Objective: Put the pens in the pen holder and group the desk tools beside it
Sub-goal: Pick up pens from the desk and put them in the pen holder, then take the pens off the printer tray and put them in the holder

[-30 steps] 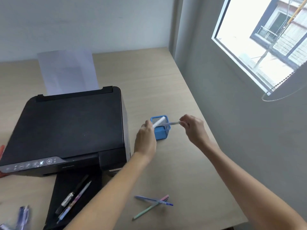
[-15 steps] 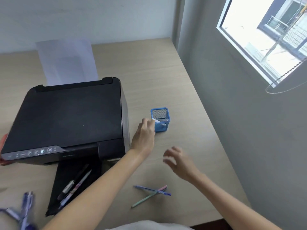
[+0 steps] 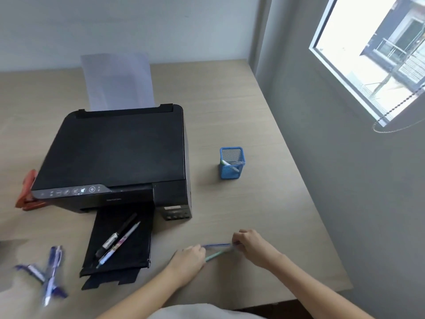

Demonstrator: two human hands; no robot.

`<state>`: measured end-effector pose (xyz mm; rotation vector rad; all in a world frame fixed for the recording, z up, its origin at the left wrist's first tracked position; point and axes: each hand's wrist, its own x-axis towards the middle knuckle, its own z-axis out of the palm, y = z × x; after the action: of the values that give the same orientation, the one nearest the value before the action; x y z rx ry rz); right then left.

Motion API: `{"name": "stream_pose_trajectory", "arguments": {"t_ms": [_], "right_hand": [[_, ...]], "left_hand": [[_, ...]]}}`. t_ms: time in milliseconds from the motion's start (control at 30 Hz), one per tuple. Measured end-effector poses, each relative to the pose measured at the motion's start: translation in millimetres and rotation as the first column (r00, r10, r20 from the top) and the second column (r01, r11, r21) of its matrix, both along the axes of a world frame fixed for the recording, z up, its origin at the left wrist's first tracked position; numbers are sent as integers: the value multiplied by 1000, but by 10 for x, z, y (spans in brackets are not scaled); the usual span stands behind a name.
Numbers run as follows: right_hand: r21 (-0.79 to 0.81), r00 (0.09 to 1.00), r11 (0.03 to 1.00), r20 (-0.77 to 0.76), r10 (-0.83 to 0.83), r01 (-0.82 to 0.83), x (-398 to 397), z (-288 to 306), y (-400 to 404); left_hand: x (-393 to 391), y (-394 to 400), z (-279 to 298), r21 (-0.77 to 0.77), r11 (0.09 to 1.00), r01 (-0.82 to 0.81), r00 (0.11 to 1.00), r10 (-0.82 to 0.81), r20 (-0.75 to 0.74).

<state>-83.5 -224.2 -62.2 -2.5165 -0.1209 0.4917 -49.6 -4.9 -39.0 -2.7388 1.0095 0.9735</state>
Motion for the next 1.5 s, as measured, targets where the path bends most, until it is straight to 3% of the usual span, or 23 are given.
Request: {"name": "stream_pose_trajectory", "arguments": {"t_ms": [133,267,367,500,633,800,933,1100,1167,1233,1367,1500], "right_hand": [[164,921,921,110,-373,353,198,304,-286],[267,711,769,294,-638,580,531,748,-608],[248,667,762,374,-645,598,901,928,-714],[100,740,823,385,-551,560,1374,902,-685],[96,762,834,360,-538,543,1511,861,-592],[150,714,841,464,-525,520,1040,758,-402],[103,865,923,325,-383,371,537,424,-116],[55,976,998,213,-38,27,253,277,505],[45,980,995,183,84,-93,292,304,862],[32,966,980,177,190,-198,384,325,1215],[-25,907,942,263,328,-334,614,380,1879],[-165,857,908,300,419,-386,804,288,2420]], "left_hand": [[147,-81,195,-48,992,-114,993,114,-9],[595,-354,783,-313,935,-167,950,238,204],[1061,-716,1150,-489,841,-232,892,385,238],[1519,-1171,1324,-402,872,-280,882,399,251],[1647,-1350,1206,-341,893,-295,898,381,222],[1132,-923,1052,-569,811,-138,907,334,257],[407,87,831,-711,700,-70,941,284,186],[387,1422,337,-665,628,-404,730,660,180],[548,1748,178,-605,599,-524,659,736,158],[680,1924,55,-511,613,-603,672,735,88],[746,2121,-72,-366,714,-596,733,670,113],[738,2206,122,-387,680,-623,713,697,76]]}}
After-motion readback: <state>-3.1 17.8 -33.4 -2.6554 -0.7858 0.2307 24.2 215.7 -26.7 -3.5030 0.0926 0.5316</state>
